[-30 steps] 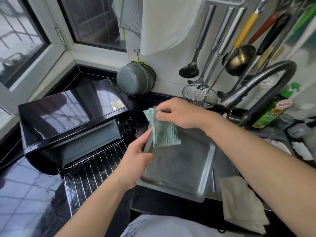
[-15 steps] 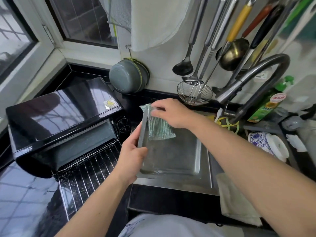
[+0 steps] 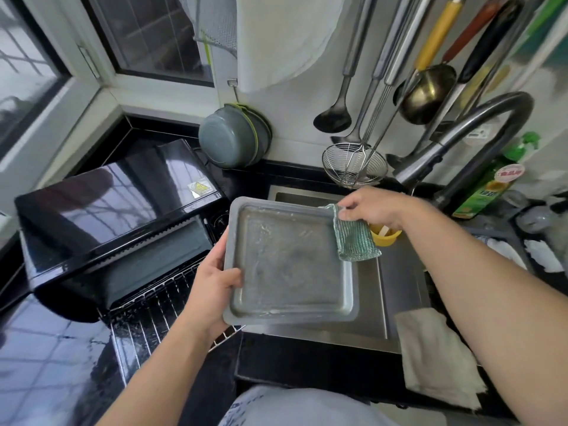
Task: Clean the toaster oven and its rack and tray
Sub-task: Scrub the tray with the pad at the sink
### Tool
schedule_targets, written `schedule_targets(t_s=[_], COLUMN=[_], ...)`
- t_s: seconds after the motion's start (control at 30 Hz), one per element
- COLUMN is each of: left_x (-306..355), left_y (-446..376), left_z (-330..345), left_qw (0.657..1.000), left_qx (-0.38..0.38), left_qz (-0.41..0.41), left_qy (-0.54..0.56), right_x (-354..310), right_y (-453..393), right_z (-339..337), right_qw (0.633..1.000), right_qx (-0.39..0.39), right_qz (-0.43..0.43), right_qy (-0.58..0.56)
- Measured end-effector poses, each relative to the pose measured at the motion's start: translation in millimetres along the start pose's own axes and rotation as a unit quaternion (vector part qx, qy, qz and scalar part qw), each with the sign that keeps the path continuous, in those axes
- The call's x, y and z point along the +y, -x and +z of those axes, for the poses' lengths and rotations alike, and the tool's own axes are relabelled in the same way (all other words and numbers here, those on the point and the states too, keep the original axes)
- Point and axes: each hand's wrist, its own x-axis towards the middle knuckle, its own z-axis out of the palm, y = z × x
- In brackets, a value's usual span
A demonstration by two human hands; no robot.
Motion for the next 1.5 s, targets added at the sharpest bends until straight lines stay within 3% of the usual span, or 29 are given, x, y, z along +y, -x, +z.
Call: schedule_targets(t_s=[0.1, 0.23, 0.33, 0.4, 0.5, 0.53, 0.63, 0.7, 0.9, 1.03, 1.07, 1.17, 1.23, 1.27, 1.33, 1.4, 1.5], left_x=[0, -8, -12, -11, -11, -10, -9, -8, -5, 0, 1, -7, -12, -13, -10, -6, -7], left_y=[-4, -6, -3, 0, 3, 3, 2, 3, 8, 12, 13, 13, 16, 18, 19, 20, 18], left_z=[7, 22, 19, 9, -1, -2, 3, 8, 18, 28, 31, 39, 42, 41, 36, 32, 32], left_qw=[0.999, 0.998, 0.999, 1.000, 0.999, 0.999, 0.997, 0.996, 0.997, 0.998, 0.998, 0.998, 0.998, 0.998, 0.997, 0.996, 0.997], left_qx=[-0.017, -0.017, -0.003, 0.020, 0.039, 0.040, 0.057, 0.064, 0.063, 0.044, 0.042, 0.035, 0.027, 0.031, 0.051, 0.051, 0.049], left_qz=[-0.002, -0.008, 0.002, 0.000, -0.010, -0.012, -0.016, -0.007, 0.007, 0.026, 0.028, 0.026, 0.018, 0.018, 0.029, 0.037, 0.032], left_qy=[-0.034, -0.058, -0.038, 0.001, 0.028, 0.032, 0.050, 0.058, 0.045, 0.039, 0.044, 0.042, 0.057, 0.058, 0.056, 0.056, 0.049], right_x=[-46, -87, -70, -40, -4, 1, -11, -18, -37, -36, -43, -74, -80, -74, -54, -34, -38], right_y=[4, -6, -2, 1, 9, 10, 16, 25, 51, 46, 49, 55, 56, 54, 53, 56, 54], right_z=[22, 48, 40, 28, 26, 34, 69, 90, 142, 117, 121, 150, 151, 143, 122, 108, 109], right_qw=[0.995, 0.983, 0.978, 0.983, 0.978, 0.965, 0.888, 0.858, 0.909, 0.885, 0.887, 0.917, 0.914, 0.913, 0.904, 0.892, 0.904], right_qx=[0.003, 0.018, 0.004, 0.023, 0.119, 0.186, 0.397, 0.438, 0.338, 0.420, 0.420, 0.319, 0.271, 0.287, 0.359, 0.383, 0.363], right_qz=[-0.073, -0.164, -0.177, -0.136, -0.033, -0.016, -0.067, -0.090, -0.157, -0.006, -0.009, -0.180, -0.249, -0.230, -0.114, 0.002, 0.009], right_qy=[0.073, 0.084, 0.111, 0.123, 0.167, 0.184, 0.221, 0.253, 0.187, 0.202, 0.193, 0.155, 0.174, 0.174, 0.204, 0.239, 0.227])
